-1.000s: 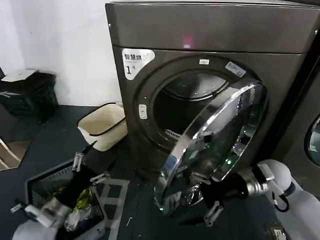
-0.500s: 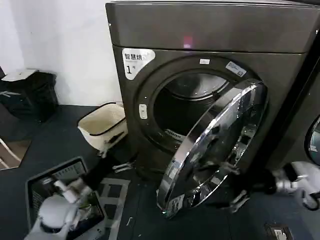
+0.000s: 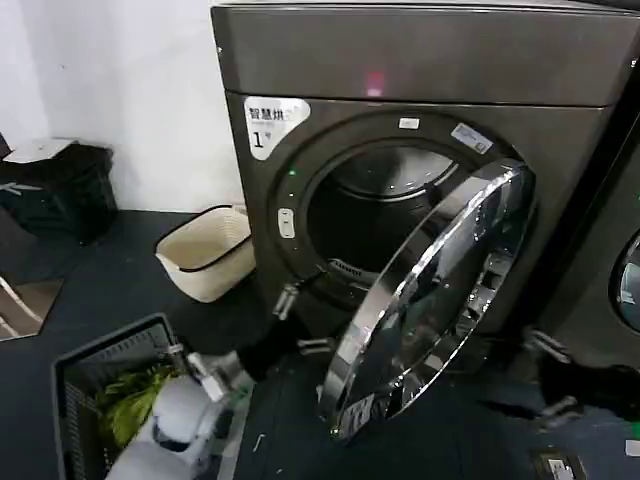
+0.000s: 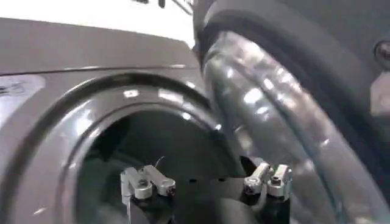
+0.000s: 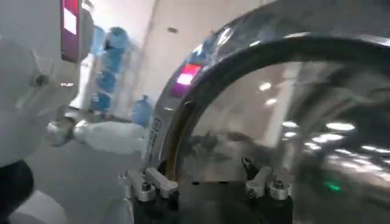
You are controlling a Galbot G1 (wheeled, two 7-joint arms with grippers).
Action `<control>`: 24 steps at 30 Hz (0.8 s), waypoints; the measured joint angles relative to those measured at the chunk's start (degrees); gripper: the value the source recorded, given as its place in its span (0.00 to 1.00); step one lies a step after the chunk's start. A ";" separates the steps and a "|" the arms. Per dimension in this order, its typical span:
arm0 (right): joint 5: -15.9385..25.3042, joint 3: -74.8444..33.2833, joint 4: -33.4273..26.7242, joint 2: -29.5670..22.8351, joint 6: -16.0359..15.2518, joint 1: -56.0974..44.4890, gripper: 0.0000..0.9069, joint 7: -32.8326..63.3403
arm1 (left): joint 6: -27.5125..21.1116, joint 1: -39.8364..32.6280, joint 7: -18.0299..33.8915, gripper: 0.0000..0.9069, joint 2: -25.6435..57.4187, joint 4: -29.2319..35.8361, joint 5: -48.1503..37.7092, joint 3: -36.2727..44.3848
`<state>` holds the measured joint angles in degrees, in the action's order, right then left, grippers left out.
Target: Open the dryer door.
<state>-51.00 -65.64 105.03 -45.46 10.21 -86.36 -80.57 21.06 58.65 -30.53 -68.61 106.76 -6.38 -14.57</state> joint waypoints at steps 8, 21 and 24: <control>-0.73 -16.70 0.42 -8.24 7.65 -12.61 1.00 6.87 | 1.03 -2.52 0.29 1.00 -1.04 -1.36 -1.44 4.20; 12.23 -34.61 -0.77 -24.95 15.31 -20.55 1.00 34.71 | 1.77 -6.96 2.03 1.00 -4.51 -4.21 -1.68 12.12; 17.43 -37.66 -0.79 -28.43 12.48 -20.88 1.00 44.19 | 1.91 -8.23 2.36 1.00 -5.49 -4.98 -1.66 14.11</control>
<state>-33.57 -103.29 104.24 -73.89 22.69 -107.24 -36.38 22.97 50.43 -28.17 -74.10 101.78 -8.04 -0.46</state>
